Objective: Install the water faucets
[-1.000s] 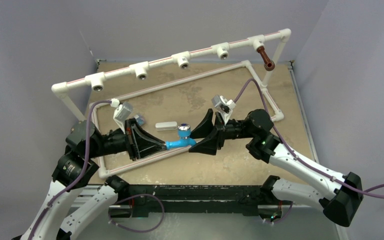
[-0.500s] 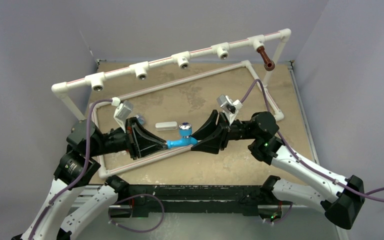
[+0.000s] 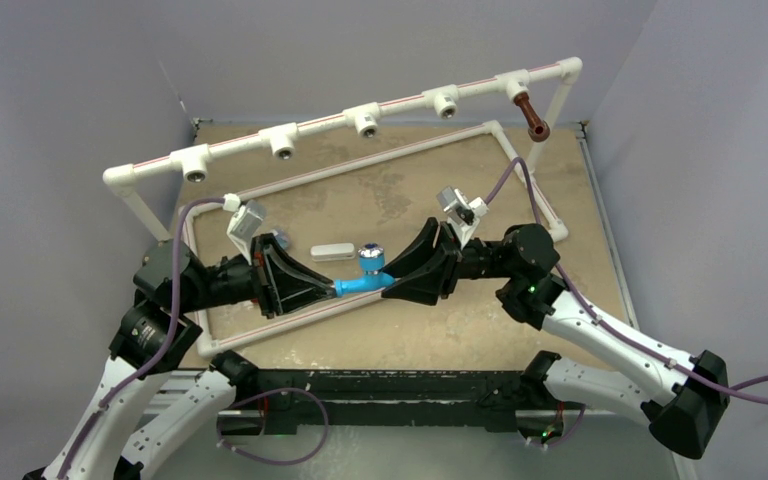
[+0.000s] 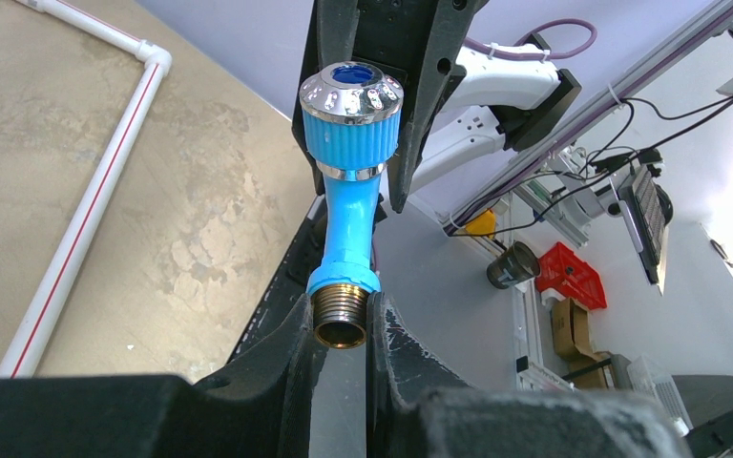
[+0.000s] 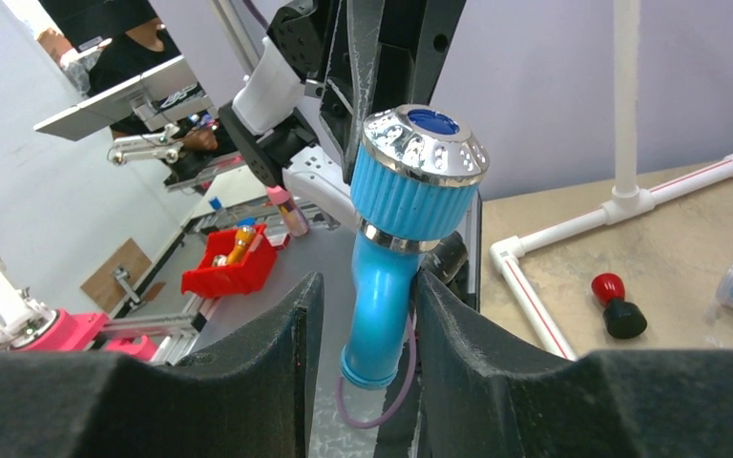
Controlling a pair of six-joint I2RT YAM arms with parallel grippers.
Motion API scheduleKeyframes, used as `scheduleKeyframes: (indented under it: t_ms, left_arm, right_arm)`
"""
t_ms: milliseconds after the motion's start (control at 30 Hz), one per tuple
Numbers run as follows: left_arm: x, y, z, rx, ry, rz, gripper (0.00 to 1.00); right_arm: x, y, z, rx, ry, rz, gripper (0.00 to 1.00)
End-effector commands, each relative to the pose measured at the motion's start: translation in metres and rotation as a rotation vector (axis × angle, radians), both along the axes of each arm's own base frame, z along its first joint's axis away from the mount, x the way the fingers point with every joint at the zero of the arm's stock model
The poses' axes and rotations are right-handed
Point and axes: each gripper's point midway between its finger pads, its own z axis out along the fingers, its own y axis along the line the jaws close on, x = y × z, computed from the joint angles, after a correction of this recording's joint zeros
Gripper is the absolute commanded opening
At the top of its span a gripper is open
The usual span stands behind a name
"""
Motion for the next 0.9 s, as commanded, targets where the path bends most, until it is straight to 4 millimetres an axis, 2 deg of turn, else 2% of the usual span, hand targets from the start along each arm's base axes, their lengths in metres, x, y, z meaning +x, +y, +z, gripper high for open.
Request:
scheduleKeyframes:
  t_ms: [0, 333, 467, 533, 567, 600, 633, 867]
  left_arm:
    - [0.001, -0.003, 0.006, -0.025, -0.028, -0.015, 0.00]
    - [0.004, -0.004, 0.006, -0.029, -0.030, -0.005, 0.00]
    - [0.005, -0.004, 0.005, -0.031, -0.032, -0.002, 0.00]
    - [0.006, -0.004, 0.006, -0.032, -0.034, 0.001, 0.00]
    - [0.006, -0.004, 0.005, -0.033, -0.034, 0.001, 0.00]
    - [0.006, -0.004, 0.005, -0.032, -0.034, 0.002, 0.00]
    - [0.006, -0.004, 0.005, -0.034, -0.036, 0.003, 0.00]
    - [0.012, -0.006, 0.004, -0.028, -0.019, 0.015, 0.00]
  right_arm:
    - [0.001, -0.002, 0.015, 0.060, -0.033, -0.017, 0.42]
    - [0.007, 0.002, 0.015, 0.060, -0.031, -0.033, 0.43]
    - [0.008, 0.003, 0.014, 0.057, -0.030, -0.034, 0.40]
    - [0.008, 0.003, 0.014, 0.056, -0.033, -0.031, 0.29]
    - [0.008, 0.004, 0.013, 0.053, -0.033, -0.027, 0.19]
    - [0.007, 0.004, 0.012, 0.052, -0.034, -0.026, 0.04]
    - [0.008, 0.004, 0.011, 0.047, -0.027, -0.028, 0.00]
    - [0.007, -0.003, 0.014, 0.067, -0.035, -0.062, 0.00]
